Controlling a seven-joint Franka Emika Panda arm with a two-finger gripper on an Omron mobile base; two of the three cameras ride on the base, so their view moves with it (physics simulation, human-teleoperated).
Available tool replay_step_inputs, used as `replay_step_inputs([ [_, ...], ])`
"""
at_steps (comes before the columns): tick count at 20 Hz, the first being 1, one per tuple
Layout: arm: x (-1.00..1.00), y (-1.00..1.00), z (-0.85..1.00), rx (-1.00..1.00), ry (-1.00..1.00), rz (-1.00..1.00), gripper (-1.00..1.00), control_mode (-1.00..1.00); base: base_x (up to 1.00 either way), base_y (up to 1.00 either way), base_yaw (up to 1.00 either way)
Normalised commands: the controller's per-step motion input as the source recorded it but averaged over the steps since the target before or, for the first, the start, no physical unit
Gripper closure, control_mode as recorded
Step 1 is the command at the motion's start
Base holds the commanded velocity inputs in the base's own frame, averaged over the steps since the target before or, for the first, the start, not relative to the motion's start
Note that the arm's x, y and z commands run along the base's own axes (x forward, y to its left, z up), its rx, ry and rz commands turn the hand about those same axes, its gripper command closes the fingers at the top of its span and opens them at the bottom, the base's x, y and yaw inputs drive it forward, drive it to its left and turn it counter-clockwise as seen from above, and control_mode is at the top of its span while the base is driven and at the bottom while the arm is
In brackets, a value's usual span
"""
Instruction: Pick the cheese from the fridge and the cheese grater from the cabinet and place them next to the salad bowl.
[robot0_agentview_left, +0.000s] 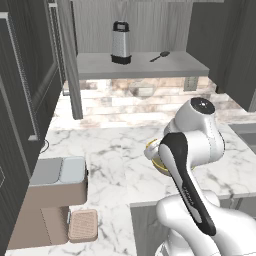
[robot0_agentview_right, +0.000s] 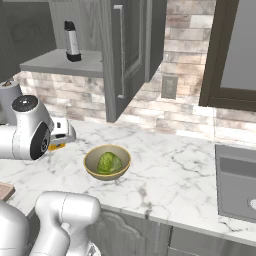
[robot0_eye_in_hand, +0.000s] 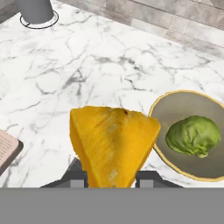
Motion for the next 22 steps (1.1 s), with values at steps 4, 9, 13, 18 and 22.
replay_step_inputs([
  [4,-0.01,0.00,-0.19,0.00,-0.04,0.00,1.00,-1.00,0.00,0.00,0.00],
  [9,0.00,0.00,-0.24,0.00,0.00,-0.07,1.00,-1.00,0.00,0.00,0.00],
  [13,-0.02,0.00,-0.06,0.00,0.01,-0.07,1.00,-1.00,0.00,0.00,0.00],
  [18,-0.01,0.00,-0.05,0.00,0.00,-0.11,1.00,-1.00,0.00,0.00,0.00],
  [22,0.00,0.00,-0.17,0.02,0.00,-0.07,1.00,-1.00,0.00,0.00,0.00],
])
